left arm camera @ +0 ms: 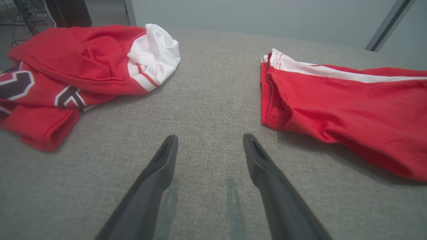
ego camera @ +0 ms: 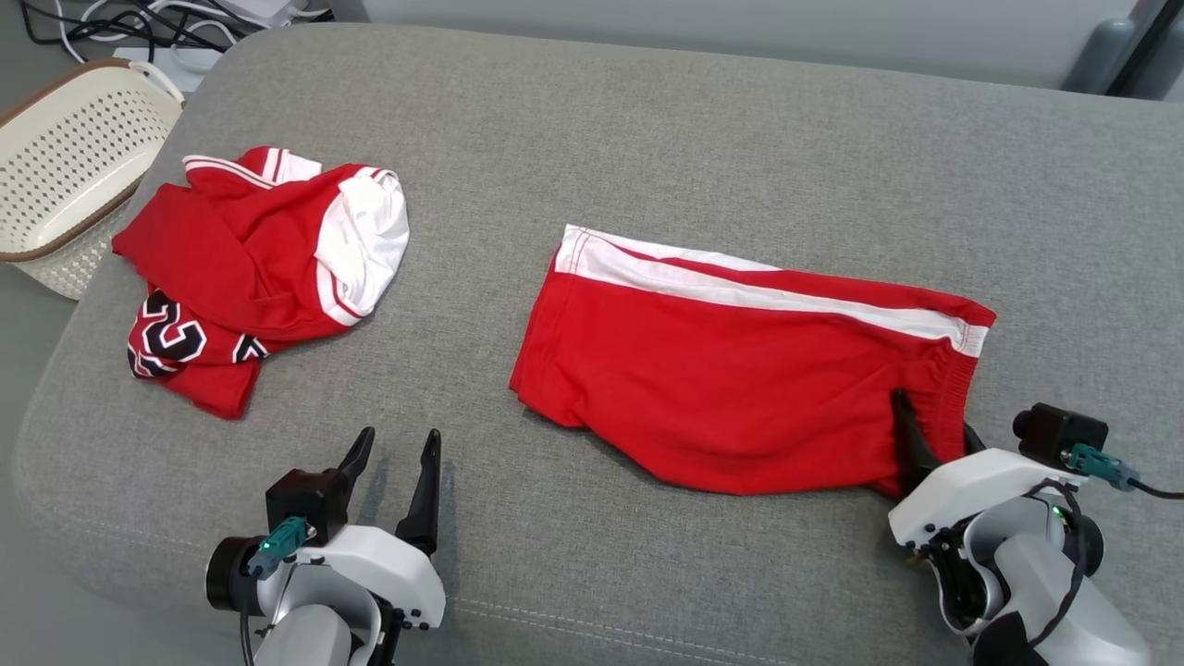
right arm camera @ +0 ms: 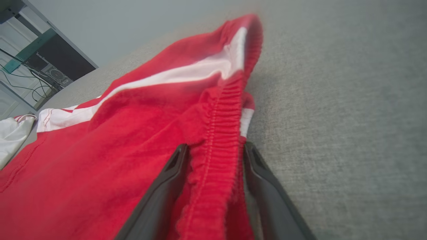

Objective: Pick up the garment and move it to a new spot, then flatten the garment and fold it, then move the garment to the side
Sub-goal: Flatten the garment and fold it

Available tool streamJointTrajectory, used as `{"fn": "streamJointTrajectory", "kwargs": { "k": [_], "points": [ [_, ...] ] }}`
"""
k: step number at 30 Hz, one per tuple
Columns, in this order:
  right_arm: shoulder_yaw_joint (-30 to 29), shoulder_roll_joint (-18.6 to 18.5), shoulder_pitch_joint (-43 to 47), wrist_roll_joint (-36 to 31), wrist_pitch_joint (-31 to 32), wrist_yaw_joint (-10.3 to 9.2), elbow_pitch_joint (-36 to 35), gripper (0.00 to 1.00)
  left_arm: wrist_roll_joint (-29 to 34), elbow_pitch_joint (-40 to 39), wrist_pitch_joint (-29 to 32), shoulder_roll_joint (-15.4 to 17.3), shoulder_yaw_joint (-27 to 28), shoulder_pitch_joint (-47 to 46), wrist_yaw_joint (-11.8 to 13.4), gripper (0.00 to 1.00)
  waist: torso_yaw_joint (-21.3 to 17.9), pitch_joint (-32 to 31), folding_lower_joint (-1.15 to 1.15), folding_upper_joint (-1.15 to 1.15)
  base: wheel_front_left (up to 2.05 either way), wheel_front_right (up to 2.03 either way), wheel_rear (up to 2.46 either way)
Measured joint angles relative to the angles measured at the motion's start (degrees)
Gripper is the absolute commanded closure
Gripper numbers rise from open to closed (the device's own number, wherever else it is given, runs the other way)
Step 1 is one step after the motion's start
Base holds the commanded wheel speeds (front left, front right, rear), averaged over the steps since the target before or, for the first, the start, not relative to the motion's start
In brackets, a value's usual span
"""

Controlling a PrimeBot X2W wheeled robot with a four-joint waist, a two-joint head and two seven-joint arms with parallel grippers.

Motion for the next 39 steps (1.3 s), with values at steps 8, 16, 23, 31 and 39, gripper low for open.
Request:
{"fn": "streamJointTrajectory", "kwargs": {
  "k": [8, 16, 23, 31, 39],
  "points": [
    [4.23, -0.58, -1.77, 5.64, 0.09, -0.08, 1.12, 1.00, -0.16, -0.01, 0.00, -0.02, 0.15, 0.01, 0.00, 0.00, 0.40, 0.28, 0.00, 0.00, 0.00, 0.00, 0.00],
    [2.46, -3.07, -1.47, 8.47, 0.78, -0.04, -0.93, 1.00, -0.57, -0.29, 0.00, -0.05, 0.76, 0.09, 0.00, 0.00, -1.08, -0.20, 0.00, 0.00, 0.00, 0.00, 0.00],
    [5.75, -5.98, -0.98, 8.94, 0.85, -0.07, -7.06, 1.00, -1.21, -0.27, 0.00, -0.08, -0.03, 0.32, 0.00, 0.00, -2.76, -1.02, 0.00, 0.00, 0.00, 0.00, 0.00],
    [18.64, -4.65, -4.97, 12.77, 4.53, -0.07, -14.14, 1.00, -2.81, -0.09, 0.00, -0.05, -2.82, 0.99, 0.01, 0.00, -1.75, -1.34, 0.00, 0.00, 0.00, 0.00, 0.00],
    [27.64, -2.88, -9.76, 15.64, 6.75, -0.07, -13.11, 1.00, -4.86, -0.23, 0.00, -0.07, -6.64, 1.28, 0.26, 0.00, 2.37, -1.14, 0.00, 0.00, 0.00, 0.00, 0.00]
  ]
}}
